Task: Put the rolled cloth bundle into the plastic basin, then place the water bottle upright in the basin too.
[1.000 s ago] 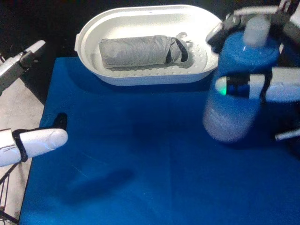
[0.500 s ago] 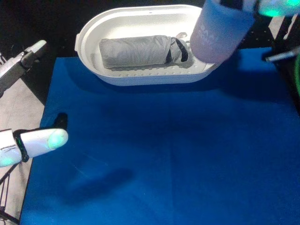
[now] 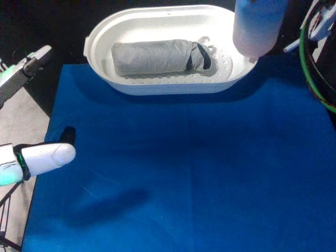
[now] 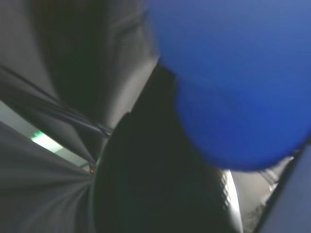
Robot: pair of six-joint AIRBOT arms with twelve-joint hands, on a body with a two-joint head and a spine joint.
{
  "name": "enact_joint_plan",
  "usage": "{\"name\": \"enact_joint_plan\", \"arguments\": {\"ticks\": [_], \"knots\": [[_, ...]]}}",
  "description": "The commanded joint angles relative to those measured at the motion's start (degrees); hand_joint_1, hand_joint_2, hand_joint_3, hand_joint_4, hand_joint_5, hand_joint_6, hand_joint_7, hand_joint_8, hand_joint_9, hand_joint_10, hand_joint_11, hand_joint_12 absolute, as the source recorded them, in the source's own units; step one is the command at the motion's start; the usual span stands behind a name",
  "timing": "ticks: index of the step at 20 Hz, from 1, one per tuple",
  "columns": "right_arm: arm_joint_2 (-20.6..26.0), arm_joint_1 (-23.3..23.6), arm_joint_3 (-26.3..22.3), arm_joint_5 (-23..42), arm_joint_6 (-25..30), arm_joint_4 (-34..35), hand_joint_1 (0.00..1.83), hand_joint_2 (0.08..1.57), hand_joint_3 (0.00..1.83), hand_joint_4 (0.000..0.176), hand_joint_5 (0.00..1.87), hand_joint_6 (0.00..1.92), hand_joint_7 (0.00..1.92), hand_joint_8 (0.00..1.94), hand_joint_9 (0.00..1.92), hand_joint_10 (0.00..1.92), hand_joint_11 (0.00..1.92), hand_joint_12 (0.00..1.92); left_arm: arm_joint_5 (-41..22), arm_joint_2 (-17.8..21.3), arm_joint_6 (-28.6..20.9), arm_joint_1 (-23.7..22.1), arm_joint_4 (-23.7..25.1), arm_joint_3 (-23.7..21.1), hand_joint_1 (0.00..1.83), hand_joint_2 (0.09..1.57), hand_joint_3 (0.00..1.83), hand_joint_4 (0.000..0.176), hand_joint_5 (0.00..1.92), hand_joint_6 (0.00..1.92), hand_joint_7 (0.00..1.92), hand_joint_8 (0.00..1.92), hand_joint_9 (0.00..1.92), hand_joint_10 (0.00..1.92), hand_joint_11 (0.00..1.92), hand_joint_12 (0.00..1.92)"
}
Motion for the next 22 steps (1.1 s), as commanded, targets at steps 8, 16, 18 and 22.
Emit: {"name": "enact_joint_plan", "arguments": {"ticks": [8,16,18,22], "knots": [[-4.3,1.9,6.5,3.0,0.9,2.0,1.25,1.14,0.0,0.0,0.97,0.77,0.92,1.35,0.81,1.4,0.71,1.84,-6.6,-1.2,-1.8,-0.5,0.9,1.1,0.55,0.85,0.0,0.176,0.02,0.0,0.0,0.0,0.0,0.0,0.0,0.0],[-6.2,2.3,7.9,3.0,0.9,2.1,1.25,1.14,0.0,0.0,0.96,0.78,0.93,1.33,0.85,1.33,0.74,1.75,-6.6,-1.6,-2.3,-0.5,0.9,1.5,0.57,0.88,0.0,0.176,0.01,0.0,0.0,0.0,0.0,0.0,0.0,0.0],[-6.7,2.8,8.1,3.0,0.9,2.1,1.16,1.12,0.0,0.0,0.96,0.99,0.88,1.86,1.1,1.92,1.18,1.92,-6.5,-1.8,-2.5,-0.7,1.0,1.7,0.57,0.88,0.0,0.176,0.01,0.0,0.0,0.0,0.0,0.0,0.0,0.0],[-7.4,4.0,8.1,3.1,0.9,2.0,1.15,1.13,0.0,0.0,0.94,1.02,0.87,1.93,1.09,1.92,1.19,1.92,-6.2,-2.1,-2.5,-0.9,1.2,2.0,0.55,0.89,0.0,0.176,0.0,0.0,0.0,0.0,0.0,0.0,0.0,0.0]]}}
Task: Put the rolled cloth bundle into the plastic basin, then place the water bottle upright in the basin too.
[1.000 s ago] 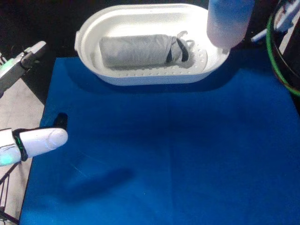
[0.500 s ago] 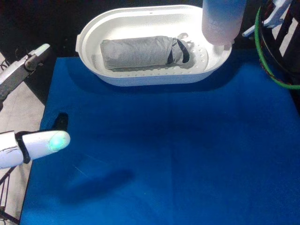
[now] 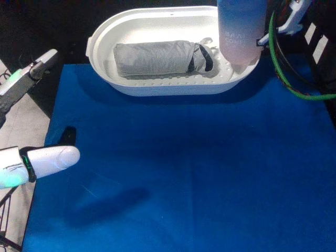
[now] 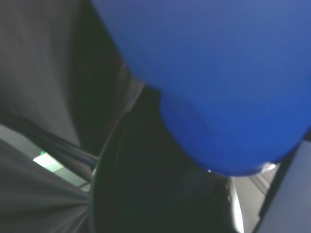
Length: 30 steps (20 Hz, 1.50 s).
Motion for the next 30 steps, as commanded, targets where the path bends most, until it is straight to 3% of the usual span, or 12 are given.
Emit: {"name": "enact_joint_plan", "arguments": {"ticks": [1,3,4,6,7,8,16,23,25,26,27,30], "knots": [[0.0,1.4,0.2,8.4,0.6,1.0,1.16,1.13,0.0,0.0,0.95,1.01,0.95,1.94,1.19,1.92,1.29,1.92,-6.9,-0.3,-0.4,-0.6,0.2,0.4,0.56,0.89,0.01,0.176,0.0,0.0,0.0,0.0,0.0,0.0,0.0,0.0],[-0.3,1.5,0.3,8.5,0.6,1.0,1.16,1.12,0.0,0.0,0.98,0.97,1.1,1.94,1.37,1.92,1.46,1.92,-6.9,-0.3,-0.5,-0.7,0.2,0.4,0.54,0.89,0.0,0.176,0.0,0.0,0.0,0.0,0.0,0.0,0.0,0.0],[-0.3,1.5,0.3,8.5,0.6,0.9,1.16,1.12,0.0,0.0,0.96,0.99,0.87,1.81,1.03,1.92,1.14,1.92,-7.0,-0.3,-0.5,-0.7,0.2,0.4,0.57,0.89,0.0,0.176,0.0,0.0,0.0,0.0,0.0,0.0,0.0,0.0],[-0.3,1.5,0.5,8.5,0.6,0.9,1.26,1.14,0.0,0.0,0.96,0.79,0.94,1.3,0.82,1.26,0.69,1.72,-7.2,-0.3,-0.7,-0.7,0.2,0.3,0.56,0.89,0.0,0.176,0.0,0.0,0.0,0.0,0.0,0.0,0.0,0.0],[-0.3,1.5,0.5,8.5,0.6,0.9,1.15,1.14,0.0,0.0,0.92,1.06,0.98,1.35,1.08,1.7,1.07,1.92,-7.2,-0.3,-0.7,-0.7,0.2,0.3,0.51,0.84,0.0,0.143,0.0,0.0,0.0,0.0,0.0,0.0,0.0,0.0],[-0.3,1.5,0.6,8.5,0.6,0.9,1.15,1.14,0.0,0.0,0.92,1.07,0.99,1.37,1.12,1.74,1.14,1.92,-7.2,-0.3,-0.8,-0.7,0.2,0.3,0.5,0.83,0.0,0.15,0.0,0.0,0.0,0.0,0.0,0.0,0.0,0.0],[-0.8,0.6,1.1,8.6,0.6,1.1,1.14,1.13,0.0,0.0,0.94,1.04,1.16,0.72,1.19,1.21,1.04,1.57,-7.7,-0.4,-1.1,-0.7,0.3,0.3,0.5,0.81,0.0,0.167,0.0,0.0,0.0,0.0,0.0,0.0,0.02,0.01],[-0.8,-0.3,1.2,8.6,0.6,1.8,1.04,1.18,0.0,0.0,0.86,1.17,1.06,0.47,1.07,1.02,0.91,1.47,-7.8,-0.5,-1.2,-0.7,0.3,0.3,0.49,0.82,0.0,0.159,0.0,0.0,0.0,0.0,0.0,0.0,0.01,0.0],[-0.8,-0.6,1.2,8.6,0.6,2.0,1.02,1.19,0.0,0.028,0.83,1.21,1.09,0.23,1.03,0.94,0.88,1.43,-7.9,-0.5,-1.2,-0.6,0.3,0.3,0.48,0.82,0.0,0.168,0.0,0.0,0.0,0.0,0.0,0.0,0.01,0.0],[-0.8,-0.7,1.2,8.6,0.6,2.1,0.96,1.13,0.0,0.0,0.71,0.57,1.1,0.13,1.01,0.86,0.82,1.39,-7.9,-0.6,-1.2,-0.6,0.3,0.3,0.49,0.81,0.0,0.168,0.0,0.0,0.0,0.0,0.0,0.0,0.01,0.0],[-0.8,-0.8,1.2,8.6,0.6,2.2,0.93,1.1,0.0,0.0,0.76,0.04,1.11,0.07,0.99,0.77,0.76,1.38,-7.9,-0.6,-1.2,-0.6,0.2,0.3,0.49,0.82,0.0,0.16,0.0,0.0,0.0,0.0,0.0,0.0,0.01,0.0],[-0.8,-0.8,1.2,8.7,0.6,2.2,0.92,1.1,0.0,0.0,0.68,0.0,1.08,0.02,0.92,0.72,0.66,1.45,-7.9,-0.6,-1.3,-0.6,0.2,0.3,0.5,0.81,0.0,0.162,0.0,0.0,0.0,0.0,0.0,0.0,0.0,0.0]]}}
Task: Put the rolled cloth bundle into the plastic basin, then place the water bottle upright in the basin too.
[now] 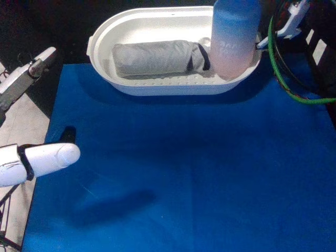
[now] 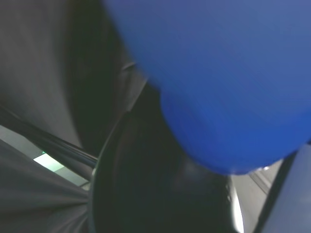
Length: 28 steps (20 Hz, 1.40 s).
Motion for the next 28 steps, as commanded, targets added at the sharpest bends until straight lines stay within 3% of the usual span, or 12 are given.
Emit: {"name": "enact_joint_plan", "arguments": {"ticks": [1,6,12,13,15,17,19,21,23,24,25,28], "knots": [[0.1,0.7,0.3,7.7,0.7,0.8,0.92,1.1,0.0,0.0,0.65,0.0,1.06,0.0,0.88,0.78,0.65,1.5,-7.1,-0.4,-0.8,-0.5,0.3,0.4,0.49,0.81,0.0,0.153,0.0,0.0,0.0,0.0,0.0,0.0,0.0,0.0],[0.1,0.6,0.3,7.7,0.7,0.8,0.88,1.09,0.0,0.0,0.62,0.0,1.01,0.0,0.8,0.93,0.63,1.55,-7.1,-0.4,-1.0,-0.5,0.2,0.5,0.5,0.81,0.0,0.161,0.0,0.0,0.0,0.0,0.0,0.0,0.0,0.0],[0.2,0.4,0.3,7.7,0.7,0.8,0.84,1.09,0.0,0.0,0.57,0.0,0.88,0.0,0.69,0.69,0.44,1.45,-7.2,-0.5,-1.0,-0.5,0.2,0.5,0.48,0.82,0.0,0.169,0.0,0.0,0.0,0.0,0.0,0.0,0.0,0.0],[0.4,0.3,0.2,7.7,0.7,0.8,0.79,1.09,0.0,0.028,0.43,0.0,0.63,0.0,0.65,0.24,0.36,1.27,-7.2,-0.5,-1.0,-0.5,0.1,0.5,0.49,0.82,0.0,0.163,0.0,0.0,0.0,0.0,0.0,0.0,0.0,0.0],[1.2,0.1,-0.4,7.7,0.7,0.8,0.71,1.09,0.0,0.101,0.19,0.0,0.29,0.0,0.38,0.01,0.06,1.12,-7.3,-0.3,-1.0,-0.5,-0.1,0.5,0.51,0.82,0.0,0.152,0.0,0.0,0.0,0.0,0.0,0.0,0.0,0.0],[3.0,0.1,-1.8,7.8,0.7,0.4,0.62,1.03,0.0,0.175,0.0,0.0,0.08,0.0,0.08,0.0,0.0,0.39,-7.5,-0.2,-1.1,-0.5,-0.2,0.5,0.51,0.82,0.0,0.145,0.0,0.0,0.0,0.0,0.0,0.0,0.0,0.0],[5.6,-0.2,-4.0,8.9,0.7,-1.0,0.61,1.01,0.0,0.176,0.0,0.0,0.03,0.0,0.0,0.0,0.0,0.1,-7.6,-0.2,-1.1,-0.5,-0.3,0.3,0.49,0.81,0.0,0.144,0.0,0.0,0.0,0.0,0.0,0.0,0.0,0.0],[9.2,-1.0,-7.5,11.8,0.7,-2.1,0.63,1.02,0.0,0.176,0.0,0.0,0.0,0.0,0.0,0.0,0.0,0.16,-7.6,-0.1,-1.1,-0.5,-0.4,0.0,0.5,0.82,0.0,0.113,0.0,0.0,0.0,0.0,0.0,0.0,0.02,0.01],[12.8,-2.5,-11.3,15.4,0.7,-2.4,0.56,0.94,0.0,0.176,0.0,0.0,0.01,0.0,0.14,0.01,0.1,1.04,-7.9,0.2,-1.0,-0.4,-0.7,-0.1,0.48,0.83,0.0,0.153,0.0,0.0,0.0,0.0,0.0,0.0,0.03,0.01],[14.8,-3.7,-13.6,17.7,0.7,-2.6,0.57,0.94,0.0,0.176,0.0,0.0,0.0,0.0,0.0,0.0,0.0,0.35,-8.3,0.5,-1.0,-0.3,-1.0,-0.1,0.47,0.83,0.0,0.176,0.0,0.0,0.0,0.0,0.0,0.0,0.0,0.0],[16.6,-4.8,-15.8,19.3,0.7,-2.6,0.57,0.95,0.0,0.176,0.0,0.0,0.0,0.0,0.0,0.0,0.0,0.02,-8.8,0.8,-1.0,-0.2,-1.2,-0.2,0.48,0.83,0.0,0.176,0.0,0.0,0.0,0.0,0.0,0.0,0.0,0.0],[23.8,-12.5,-24.5,28.6,-1.3,-2.0,0.64,0.93,0.0,0.176,0.0,0.0,0.0,0.0,0.0,0.0,0.0,0.0,-10.7,2.1,-0.9,0.2,-1.9,-0.6,0.56,0.86,0.01,0.176,0.0,0.0,0.0,0.0,0.0,0.0,0.0,0.0]]}}
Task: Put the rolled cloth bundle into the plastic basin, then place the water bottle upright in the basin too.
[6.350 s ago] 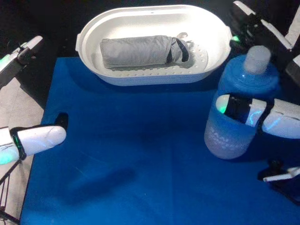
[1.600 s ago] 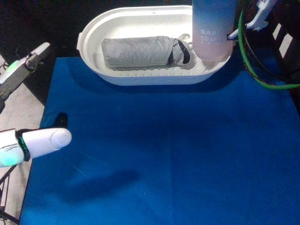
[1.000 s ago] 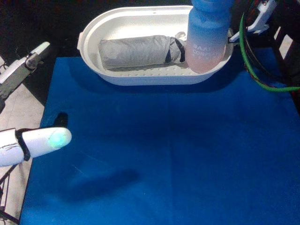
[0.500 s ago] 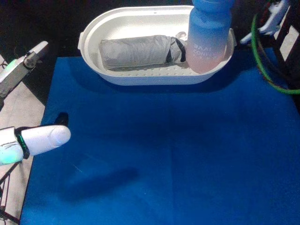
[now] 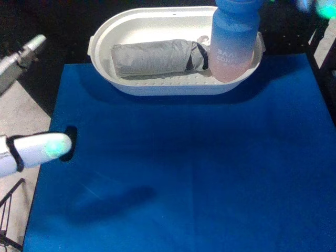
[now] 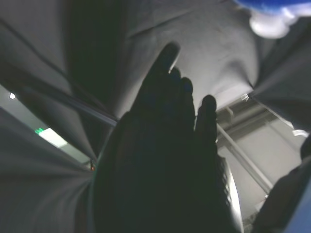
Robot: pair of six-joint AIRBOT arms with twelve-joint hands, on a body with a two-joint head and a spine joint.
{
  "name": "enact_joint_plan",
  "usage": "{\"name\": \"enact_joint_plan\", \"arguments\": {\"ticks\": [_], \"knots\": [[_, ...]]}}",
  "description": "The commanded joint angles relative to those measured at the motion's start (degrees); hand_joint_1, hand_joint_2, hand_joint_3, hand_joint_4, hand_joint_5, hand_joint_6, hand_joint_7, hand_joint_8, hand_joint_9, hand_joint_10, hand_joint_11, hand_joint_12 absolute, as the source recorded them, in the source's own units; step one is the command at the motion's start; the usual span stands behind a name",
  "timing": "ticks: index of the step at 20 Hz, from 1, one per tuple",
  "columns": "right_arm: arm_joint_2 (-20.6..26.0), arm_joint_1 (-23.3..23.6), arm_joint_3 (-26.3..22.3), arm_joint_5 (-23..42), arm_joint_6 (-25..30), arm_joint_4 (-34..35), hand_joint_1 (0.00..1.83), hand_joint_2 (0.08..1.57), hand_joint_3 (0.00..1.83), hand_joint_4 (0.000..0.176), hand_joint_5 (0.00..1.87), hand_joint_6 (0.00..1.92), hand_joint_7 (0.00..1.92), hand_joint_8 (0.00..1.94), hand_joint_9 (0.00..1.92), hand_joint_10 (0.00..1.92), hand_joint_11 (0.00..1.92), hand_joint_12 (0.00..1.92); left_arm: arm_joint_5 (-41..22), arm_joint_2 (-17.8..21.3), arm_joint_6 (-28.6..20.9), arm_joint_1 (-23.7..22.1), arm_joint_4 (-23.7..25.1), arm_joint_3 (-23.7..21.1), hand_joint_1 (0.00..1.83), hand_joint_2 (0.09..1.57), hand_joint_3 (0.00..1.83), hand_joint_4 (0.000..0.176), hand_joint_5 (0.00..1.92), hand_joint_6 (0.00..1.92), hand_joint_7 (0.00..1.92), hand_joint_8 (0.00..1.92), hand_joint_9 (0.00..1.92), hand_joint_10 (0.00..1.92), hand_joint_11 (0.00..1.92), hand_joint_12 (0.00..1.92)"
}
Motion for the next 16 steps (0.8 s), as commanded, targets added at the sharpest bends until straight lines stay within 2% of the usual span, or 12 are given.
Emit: {"name": "enact_joint_plan", "arguments": {"ticks": [1,2,3,6,8,12,14,16], "knots": [[1.1,-1.5,-1.4,11.7,0.0,2.4,0.66,0.94,0.0,0.176,0.0,0.0,0.0,0.0,0.0,0.0,0.0,0.0,-8.3,0.5,-0.3,0.2,-0.3,-0.1,0.54,0.86,0.01,0.176,0.0,0.0,0.0,0.0,0.0,0.0,0.01,0.0],[2.4,-5.0,-3.6,15.1,0.0,3.4,0.67,0.94,0.0,0.176,0.0,0.0,0.0,0.0,0.0,0.0,0.0,0.0,-9.0,0.8,0.0,0.7,-0.9,-0.4,0.53,0.87,0.01,0.176,0.0,0.0,0.0,0.0,0.0,0.0,0.01,0.0],[3.3,-8.1,-5.3,17.7,0.0,4.2,0.69,0.93,0.0,0.169,0.0,0.0,0.04,0.01,0.0,0.0,0.0,0.0,-9.9,0.9,0.4,1.7,-1.8,-0.8,0.49,0.88,0.01,0.176,0.0,0.0,0.0,0.0,0.0,0.0,0.0,0.0],[4.9,-14.3,-9.8,23.2,0.0,4.9,0.73,0.89,0.0,0.176,0.0,0.0,0.06,0.01,0.0,0.0,0.0,0.0,-13.8,1.5,0.2,5.8,-4.9,-2.2,0.54,0.87,0.0,0.176,0.0,0.0,0.01,0.0,0.0,0.0,0.0,0.0],[7.1,-22.5,-14.7,30.6,-1.7,8.5,0.73,0.88,0.0,0.161,0.0,0.0,0.05,0.01,0.0,0.0,0.0,0.0,-13.8,2.3,0.5,6.3,-5.0,-2.8,0.53,0.84,0.0,0.176,0.0,0.0,0.02,0.01,0.02,0.01,0.0,0.0],[7.5,-35.9,-20.6,40.2,-2.6,18.0,0.68,0.91,0.0,0.176,0.0,0.0,0.04,0.0,0.0,0.0,0.0,0.0,-13.8,2.9,0.6,6.2,-5.1,-3.3,0.47,0.88,0.01,0.176,0.0,0.0,0.06,0.01,0.03,0.01,0.01,0.01],[6.9,-40.4,-22.6,43.1,-2.6,21.5,0.66,0.95,0.02,0.176,0.0,0.0,0.05,0.0,0.0,0.0,0.0,0.0,-13.8,3.1,0.8,6.2,-5.2,-3.6,0.44,0.88,0.0,0.176,0.0,0.0,0.05,0.0,0.03,0.0,0.02,0.01],[6.3,-41.6,-23.4,43.1,-2.6,22.5,0.65,0.95,0.02,0.176,0.0,0.0,0.04,0.0,0.0,0.0,0.0,0.0,-13.8,3.1,0.8,6.3,-5.4,-3.8,0.46,0.87,0.0,0.176,0.0,0.0,0.06,0.0,0.04,0.0,0.03,0.01]]}}
